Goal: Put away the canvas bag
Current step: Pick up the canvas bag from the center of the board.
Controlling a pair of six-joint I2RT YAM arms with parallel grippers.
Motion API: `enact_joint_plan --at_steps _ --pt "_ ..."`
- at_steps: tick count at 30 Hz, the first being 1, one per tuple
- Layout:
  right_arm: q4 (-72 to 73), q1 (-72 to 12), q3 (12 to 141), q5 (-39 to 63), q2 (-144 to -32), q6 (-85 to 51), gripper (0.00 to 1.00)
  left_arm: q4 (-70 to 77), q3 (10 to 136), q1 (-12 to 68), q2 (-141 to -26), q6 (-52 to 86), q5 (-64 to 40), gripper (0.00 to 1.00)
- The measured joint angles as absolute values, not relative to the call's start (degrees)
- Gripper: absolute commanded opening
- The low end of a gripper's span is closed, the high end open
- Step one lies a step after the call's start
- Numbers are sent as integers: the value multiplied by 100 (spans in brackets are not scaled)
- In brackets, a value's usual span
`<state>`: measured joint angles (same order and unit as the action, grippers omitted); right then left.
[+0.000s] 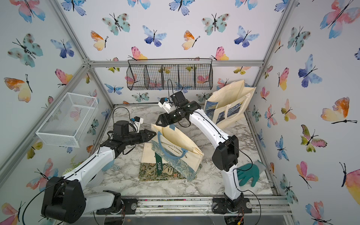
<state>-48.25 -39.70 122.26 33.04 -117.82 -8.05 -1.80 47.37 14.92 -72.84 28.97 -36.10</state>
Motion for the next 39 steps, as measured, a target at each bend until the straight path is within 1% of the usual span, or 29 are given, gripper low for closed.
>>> enact_joint_plan --at_steps 8,10,22,26,35,39 --pt "-5004 -4272 12267 3162 -11743 -613 70 -110 4895 1658 -7441 2956 -3564 47" --pt "-5083 -4338 12328 3072 -11743 -580 68 -104 4915 1662 -7454 2961 -3562 47" --pt "-5468 -4696 12551 2165 -11743 -342 46 -106 4915 1662 -7474 2958 -3544 47" --pt "-5531 -4805 12586 1752 -11754 -292 41 -106 4915 1662 -7491 2956 -3542 47" --pt "-5671 -4952 12602 993 -11819 -204 40 -106 4915 1662 -7498 2950 -3524 47" --pt "-5708 -5009 12610 803 -11841 -183 38 -130 4915 1662 -7496 2882 -3492 47"
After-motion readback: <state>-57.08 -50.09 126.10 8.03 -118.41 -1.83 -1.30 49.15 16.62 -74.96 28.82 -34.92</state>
